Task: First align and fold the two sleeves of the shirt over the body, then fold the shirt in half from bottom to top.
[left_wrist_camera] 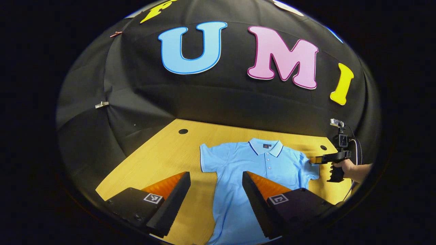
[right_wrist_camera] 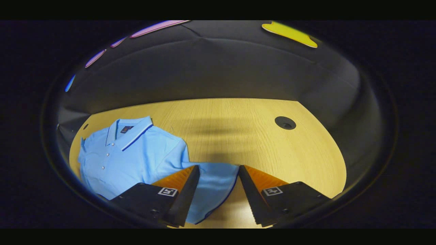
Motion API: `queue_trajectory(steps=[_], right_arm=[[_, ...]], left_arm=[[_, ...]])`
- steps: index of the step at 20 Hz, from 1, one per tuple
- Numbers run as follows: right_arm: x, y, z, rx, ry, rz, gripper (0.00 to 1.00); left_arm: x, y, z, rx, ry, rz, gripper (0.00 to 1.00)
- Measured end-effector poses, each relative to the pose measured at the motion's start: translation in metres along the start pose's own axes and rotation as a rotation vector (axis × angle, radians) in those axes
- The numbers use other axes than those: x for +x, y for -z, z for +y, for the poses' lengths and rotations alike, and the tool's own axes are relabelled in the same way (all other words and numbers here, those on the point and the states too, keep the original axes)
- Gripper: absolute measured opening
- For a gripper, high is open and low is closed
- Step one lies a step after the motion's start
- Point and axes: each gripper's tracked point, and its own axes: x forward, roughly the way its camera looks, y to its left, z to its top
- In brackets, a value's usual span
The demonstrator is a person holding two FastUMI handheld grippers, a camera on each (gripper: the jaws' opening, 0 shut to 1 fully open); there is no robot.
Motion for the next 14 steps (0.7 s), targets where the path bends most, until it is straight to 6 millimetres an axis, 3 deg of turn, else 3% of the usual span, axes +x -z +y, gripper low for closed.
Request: queue_trajectory(steps=[1,3,4,5,8,12,13,14], right_arm=[[-0.001,0.000,0.000,-0.001,0.005,-0.003,0.67],[-0.001,-0.001,0.003,-0.013,0.015,-0.015,0.23],[0.000,0.000,0.006,-0.017,0.014,-0.014,0.22],[0.000,-0.001,0.011,-0.017,-0.001,-0.017,0.03],[-0.002,-0.006,0.018,0.018,-0.013,-0.025,0.05],[-0.029,-0.042,0.026,0.010,-0.005,-0.124,0.00],[-0.038,-0.051,0.032,-0.011,-0.009,-0.146,0.10],[-0.050,-0.060,0.043,-0.063,0.001,-0.166,0.00]], left_arm=[[0.001,0.002,0.000,-0.002,-0.003,0.003,0.97],[0.001,0.006,0.000,-0.007,0.000,0.008,0.97],[0.002,0.007,-0.001,-0.011,0.002,0.008,0.98],[0.002,0.010,-0.002,-0.016,0.005,0.011,0.97],[0.000,0.016,0.000,-0.029,0.010,0.014,0.97],[-0.003,0.020,0.009,-0.056,-0.001,0.019,0.97],[-0.003,0.020,0.012,-0.062,-0.004,0.016,0.97],[-0.003,0.021,0.021,-0.075,-0.014,0.010,0.97]])
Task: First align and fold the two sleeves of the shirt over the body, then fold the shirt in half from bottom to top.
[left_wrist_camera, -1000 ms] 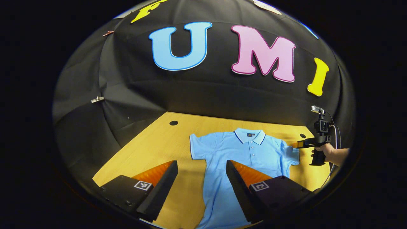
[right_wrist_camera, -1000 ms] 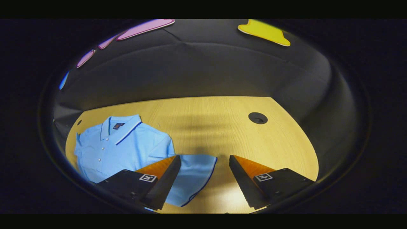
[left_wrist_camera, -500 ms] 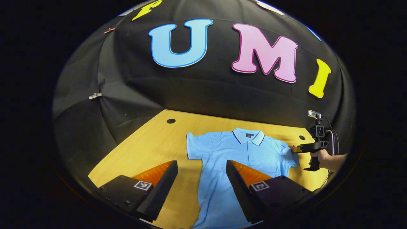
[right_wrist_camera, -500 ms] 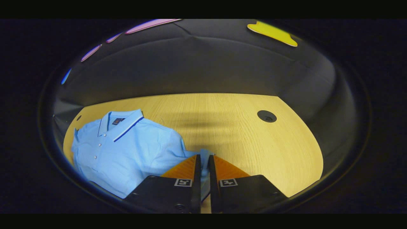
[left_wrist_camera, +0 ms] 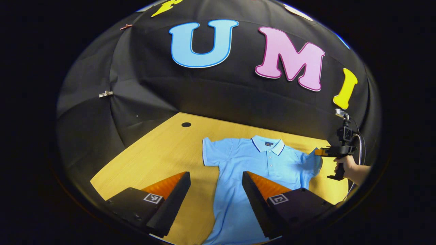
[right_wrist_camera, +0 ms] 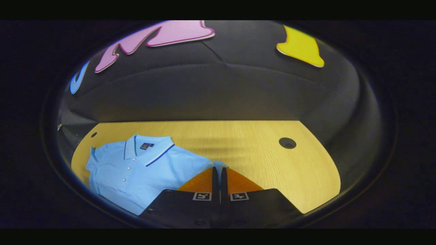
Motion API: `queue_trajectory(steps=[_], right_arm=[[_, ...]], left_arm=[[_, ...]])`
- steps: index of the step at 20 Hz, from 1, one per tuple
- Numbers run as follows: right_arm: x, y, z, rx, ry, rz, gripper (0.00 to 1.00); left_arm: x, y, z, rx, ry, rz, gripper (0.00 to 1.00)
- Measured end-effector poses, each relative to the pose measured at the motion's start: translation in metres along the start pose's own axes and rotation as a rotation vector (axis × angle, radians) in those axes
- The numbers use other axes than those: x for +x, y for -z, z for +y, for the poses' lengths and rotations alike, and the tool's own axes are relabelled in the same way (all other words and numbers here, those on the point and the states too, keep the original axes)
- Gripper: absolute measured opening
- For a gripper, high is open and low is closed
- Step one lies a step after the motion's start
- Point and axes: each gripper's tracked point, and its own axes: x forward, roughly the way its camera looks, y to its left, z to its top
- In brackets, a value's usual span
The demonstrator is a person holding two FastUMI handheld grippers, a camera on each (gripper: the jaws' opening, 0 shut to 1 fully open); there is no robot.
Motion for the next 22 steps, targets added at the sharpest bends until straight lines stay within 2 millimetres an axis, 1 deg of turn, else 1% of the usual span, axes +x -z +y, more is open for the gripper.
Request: queue_trajectory(steps=[1,2,4,5,6,8,9,10,11,13,14,15,16,18,19,20,21,22], right_arm=[[-0.007,-0.008,0.014,-0.036,-0.009,-0.015,0.05],[-0.009,-0.013,0.027,-0.061,-0.019,-0.030,0.05],[-0.013,-0.020,0.060,-0.090,-0.062,-0.054,0.05],[-0.012,-0.017,0.085,-0.104,-0.098,-0.050,0.10],[-0.012,-0.013,0.103,-0.117,-0.123,-0.043,0.05],[-0.010,-0.005,0.137,-0.147,-0.171,-0.038,0.05],[-0.010,0.001,0.162,-0.166,-0.204,-0.039,0.10],[-0.009,0.005,0.178,-0.179,-0.229,-0.036,0.10],[-0.008,0.012,0.198,-0.192,-0.251,-0.033,0.00],[-0.007,0.025,0.230,-0.196,-0.293,-0.023,0.00],[-0.008,0.029,0.240,-0.192,-0.314,-0.020,0.02],[-0.011,0.035,0.254,-0.182,-0.354,-0.015,0.14],[-0.015,0.042,0.265,-0.175,-0.383,-0.006,0.11],[-0.021,0.057,0.280,-0.162,-0.441,0.006,0.46],[-0.025,0.061,0.281,-0.164,-0.451,0.006,0.64],[-0.035,0.062,0.278,-0.166,-0.448,0.000,0.82],[-0.041,0.065,0.270,-0.162,-0.438,-0.007,0.99],[-0.049,0.066,0.261,-0.148,-0.427,-0.017,0.99]], left_arm=[[0.001,0.003,0.003,-0.008,-0.003,0.000,0.97],[0.003,0.005,0.006,-0.018,-0.007,0.005,0.97],[0.006,0.009,0.012,-0.042,-0.012,0.014,0.97],[0.010,0.013,0.013,-0.055,-0.008,0.018,0.97],[0.012,0.013,0.015,-0.061,-0.003,0.015,0.97],[0.019,0.015,0.018,-0.064,0.002,0.006,0.97],[0.026,0.014,0.021,-0.061,0.005,-0.003,0.97],[0.031,0.014,0.023,-0.057,0.005,-0.005,0.97],[0.038,0.013,0.025,-0.058,0.006,-0.012,0.98],[0.055,0.008,0.030,-0.085,0.014,-0.019,0.97],[0.059,0.007,0.031,-0.094,0.020,-0.022,0.97],[0.065,0.006,0.032,-0.099,0.027,-0.027,0.97],[0.071,0.004,0.035,-0.097,0.024,-0.032,0.97],[0.083,-0.001,0.041,-0.075,0.019,-0.038,0.97],[0.088,-0.003,0.041,-0.062,0.025,-0.040,0.97],[0.094,-0.008,0.041,-0.048,0.034,-0.042,0.97],[0.106,-0.014,0.040,-0.025,0.047,-0.042,0.97],[0.115,-0.018,0.039,-0.010,0.056,-0.040,0.97]])
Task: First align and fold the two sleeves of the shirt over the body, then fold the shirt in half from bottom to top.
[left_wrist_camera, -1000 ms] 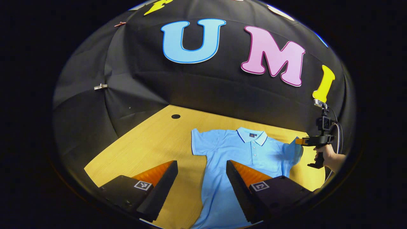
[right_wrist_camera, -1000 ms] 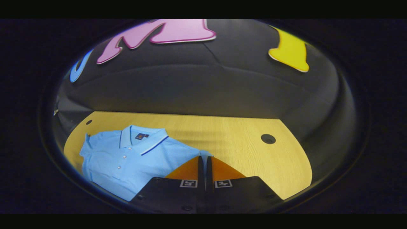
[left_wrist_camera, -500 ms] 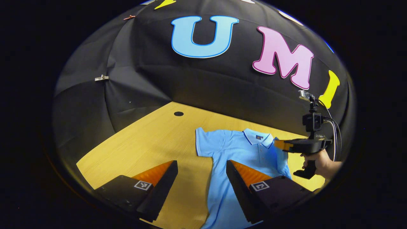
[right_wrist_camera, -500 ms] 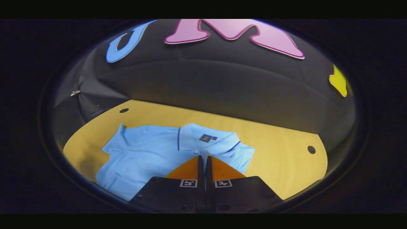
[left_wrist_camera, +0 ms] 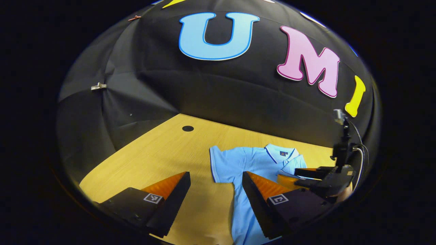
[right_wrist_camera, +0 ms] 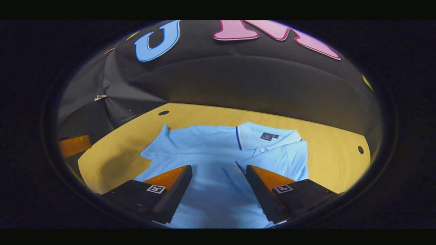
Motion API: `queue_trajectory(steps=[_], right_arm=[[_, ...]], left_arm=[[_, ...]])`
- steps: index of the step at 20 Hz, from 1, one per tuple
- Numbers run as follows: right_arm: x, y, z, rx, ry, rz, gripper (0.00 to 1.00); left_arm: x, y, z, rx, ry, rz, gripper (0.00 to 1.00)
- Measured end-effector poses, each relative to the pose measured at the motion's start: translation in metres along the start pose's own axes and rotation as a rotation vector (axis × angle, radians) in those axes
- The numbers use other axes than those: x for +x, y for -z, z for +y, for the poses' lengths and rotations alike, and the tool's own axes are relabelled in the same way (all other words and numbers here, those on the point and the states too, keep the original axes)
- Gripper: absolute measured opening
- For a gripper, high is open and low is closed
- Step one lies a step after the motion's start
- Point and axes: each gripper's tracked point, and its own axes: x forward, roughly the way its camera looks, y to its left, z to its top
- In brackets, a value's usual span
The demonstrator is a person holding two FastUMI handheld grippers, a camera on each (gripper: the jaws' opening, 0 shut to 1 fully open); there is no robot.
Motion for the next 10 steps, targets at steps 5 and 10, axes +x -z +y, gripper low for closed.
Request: queue_trajectory(steps=[5,10], right_arm=[[-0.058,0.016,-0.059,0.049,0.098,0.004,0.99],[-0.100,0.022,-0.136,0.068,0.247,-0.047,0.99]], left_arm=[[0.069,-0.008,-0.007,0.068,0.020,0.032,0.97],[0.145,0.001,-0.013,0.050,0.025,0.075,0.97]])
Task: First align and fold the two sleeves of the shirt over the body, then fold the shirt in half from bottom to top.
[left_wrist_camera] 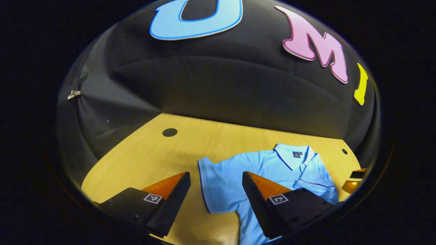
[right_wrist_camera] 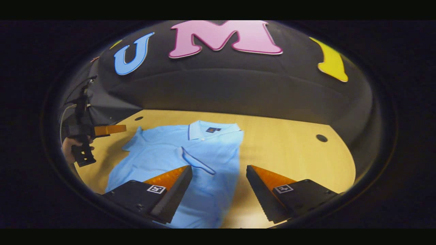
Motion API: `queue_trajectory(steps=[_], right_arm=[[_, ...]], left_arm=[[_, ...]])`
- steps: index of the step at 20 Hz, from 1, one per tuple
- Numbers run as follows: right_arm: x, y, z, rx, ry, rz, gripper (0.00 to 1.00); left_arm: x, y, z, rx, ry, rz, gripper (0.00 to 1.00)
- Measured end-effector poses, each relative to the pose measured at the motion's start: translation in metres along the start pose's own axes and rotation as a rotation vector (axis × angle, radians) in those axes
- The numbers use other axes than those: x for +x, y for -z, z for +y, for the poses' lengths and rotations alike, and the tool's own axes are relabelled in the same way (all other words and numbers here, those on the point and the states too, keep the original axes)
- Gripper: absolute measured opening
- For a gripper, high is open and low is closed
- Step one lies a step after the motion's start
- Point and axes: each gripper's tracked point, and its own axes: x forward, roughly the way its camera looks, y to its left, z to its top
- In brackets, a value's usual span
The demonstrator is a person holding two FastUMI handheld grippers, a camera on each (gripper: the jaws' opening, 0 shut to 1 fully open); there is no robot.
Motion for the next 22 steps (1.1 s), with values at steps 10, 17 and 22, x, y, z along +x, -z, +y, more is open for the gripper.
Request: queue_trajectory(steps=[10,17,22], right_arm=[[-0.023,0.056,-0.080,0.177,0.134,0.070,1.00],[-0.028,0.060,-0.089,0.158,0.131,0.067,1.00],[-0.041,0.062,-0.087,0.152,0.111,0.083,1.00]], left_arm=[[0.076,0.025,0.017,0.068,-0.078,0.099,0.95],[0.076,0.028,-0.012,0.056,-0.017,0.117,0.19],[0.057,0.008,-0.029,0.092,-0.042,0.089,0.06]])
